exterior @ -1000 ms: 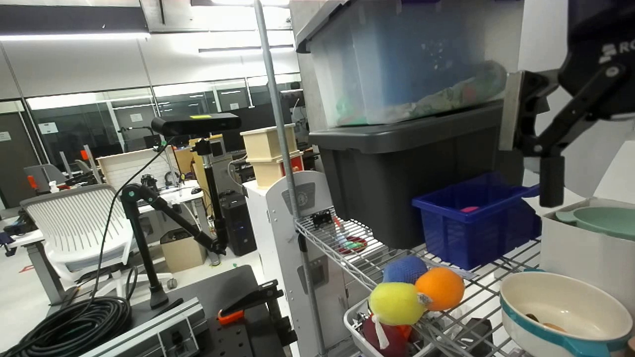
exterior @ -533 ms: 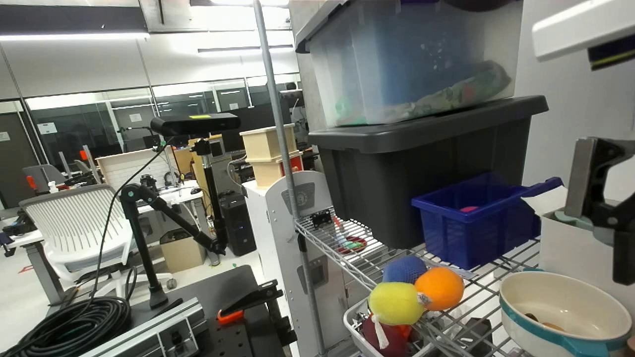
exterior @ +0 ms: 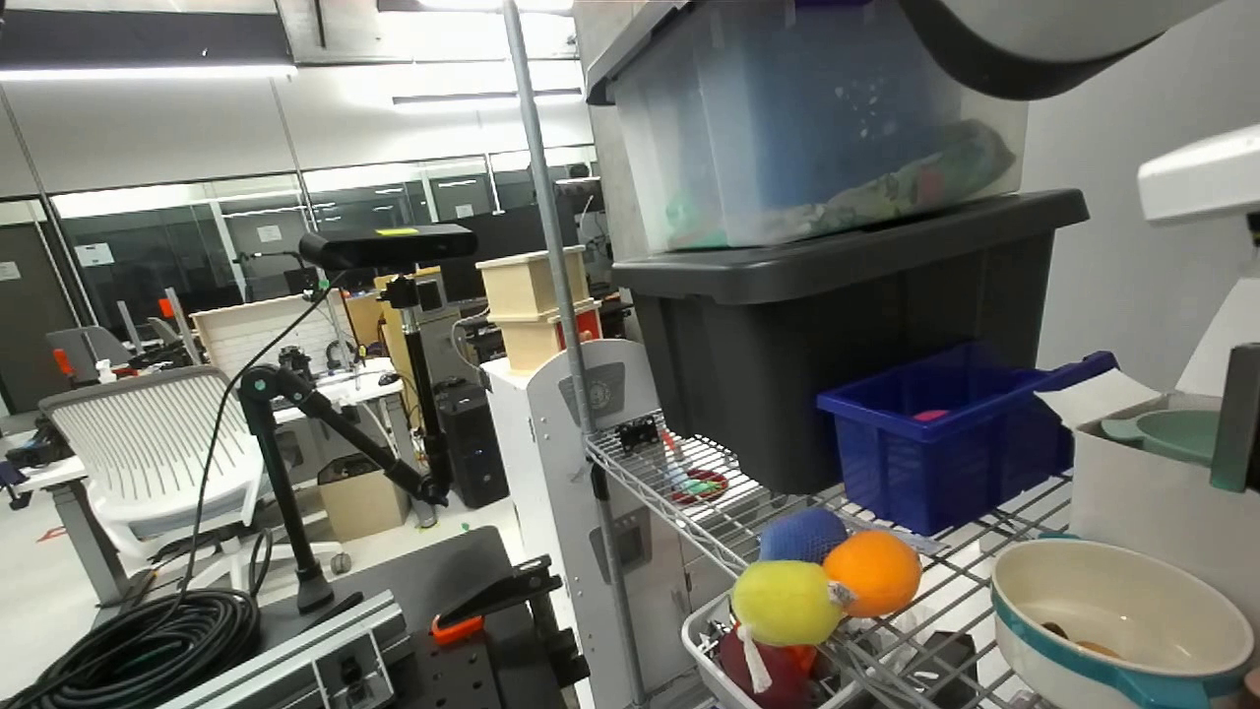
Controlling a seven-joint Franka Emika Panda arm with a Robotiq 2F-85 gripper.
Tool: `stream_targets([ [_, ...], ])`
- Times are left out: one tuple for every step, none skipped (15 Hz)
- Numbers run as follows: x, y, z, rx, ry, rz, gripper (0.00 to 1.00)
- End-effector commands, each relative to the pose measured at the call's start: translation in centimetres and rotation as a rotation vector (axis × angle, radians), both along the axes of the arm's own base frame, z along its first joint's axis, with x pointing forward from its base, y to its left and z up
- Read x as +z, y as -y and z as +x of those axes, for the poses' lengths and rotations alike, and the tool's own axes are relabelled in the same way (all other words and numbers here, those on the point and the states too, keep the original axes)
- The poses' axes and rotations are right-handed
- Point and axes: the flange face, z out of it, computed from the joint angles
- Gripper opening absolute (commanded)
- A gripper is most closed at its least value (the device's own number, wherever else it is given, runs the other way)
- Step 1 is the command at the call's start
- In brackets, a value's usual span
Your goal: Move the brown doll from the beige bowl to the light-green bowl
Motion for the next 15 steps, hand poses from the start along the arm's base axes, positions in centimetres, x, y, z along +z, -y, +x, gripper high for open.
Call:
stream_targets([
  [0.0,0.2,1.7,-0.033,0.065,0.008,1.00],
  [-0.3,0.1,2.0,-0.037,0.079,0.007,1.00],
  [-0.8,0.0,2.5,-0.050,0.100,0.005,1.00],
  [-1.2,-0.1,2.8,-0.059,0.111,0.002,1.00],
  [-1.7,-0.1,3.1,-0.069,0.120,0.001,1.00],
  [-2.5,-0.1,3.4,-0.081,0.122,0.004,1.00],
  [-3.2,-0.1,3.7,-0.103,0.132,0.016,1.00],
  [-4.2,-0.1,3.8,-0.119,0.129,0.022,1.00],
  [-4.9,-0.2,4.0,-0.132,0.128,0.027,1.00],
  [-5.5,-0.3,4.2,-0.145,0.127,0.033,1.00],
  [-6.1,-0.4,4.5,-0.161,0.136,0.042,1.00],
  [-6.5,-0.4,4.6,-0.171,0.136,0.046,1.00],
  [-6.7,-0.4,4.9,-0.179,0.142,0.047,1.00],
  [-7.0,-0.4,5.1,-0.187,0.144,0.048,1.00],
  [-7.3,-0.4,5.3,-0.194,0.146,0.049,1.00],
])
